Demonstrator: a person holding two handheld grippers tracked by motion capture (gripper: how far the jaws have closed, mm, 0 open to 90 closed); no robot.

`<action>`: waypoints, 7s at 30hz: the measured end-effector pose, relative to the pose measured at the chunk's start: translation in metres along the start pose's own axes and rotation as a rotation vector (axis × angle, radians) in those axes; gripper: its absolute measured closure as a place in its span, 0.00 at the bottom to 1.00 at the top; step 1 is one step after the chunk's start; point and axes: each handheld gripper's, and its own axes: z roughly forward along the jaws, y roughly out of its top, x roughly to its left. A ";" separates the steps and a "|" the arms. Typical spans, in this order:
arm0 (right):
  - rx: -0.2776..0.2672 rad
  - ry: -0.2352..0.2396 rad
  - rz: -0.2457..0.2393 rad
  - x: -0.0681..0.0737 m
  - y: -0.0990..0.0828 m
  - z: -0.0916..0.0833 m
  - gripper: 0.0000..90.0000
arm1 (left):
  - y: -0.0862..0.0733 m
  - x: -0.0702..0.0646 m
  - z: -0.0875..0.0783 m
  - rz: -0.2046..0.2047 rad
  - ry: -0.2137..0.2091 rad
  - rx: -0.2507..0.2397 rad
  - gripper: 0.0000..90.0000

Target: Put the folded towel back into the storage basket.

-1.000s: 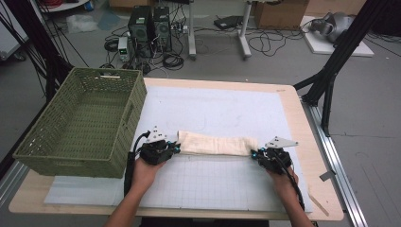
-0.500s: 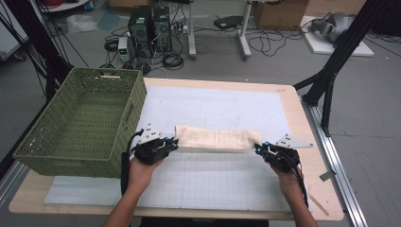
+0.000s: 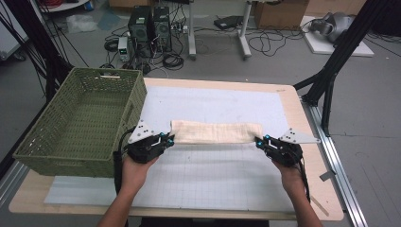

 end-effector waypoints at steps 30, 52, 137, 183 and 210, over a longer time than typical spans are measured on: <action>-0.022 0.095 -0.117 0.018 0.084 0.082 0.90 | 0.011 0.021 -0.083 0.018 0.131 -0.076 0.91; -0.014 0.171 -0.176 0.050 0.138 0.146 0.90 | 0.001 0.034 -0.130 -0.003 0.226 -0.109 0.91; 0.052 0.286 -0.257 0.184 0.233 0.333 0.90 | -0.032 0.094 -0.240 -0.126 0.541 -0.147 0.91; 0.041 0.243 -0.135 0.105 0.196 0.224 0.23 | 0.006 0.059 -0.164 -0.118 0.268 -0.222 0.21; 0.046 -0.002 -0.044 0.014 0.088 0.067 0.21 | 0.026 -0.006 -0.034 -0.012 -0.142 -0.176 0.22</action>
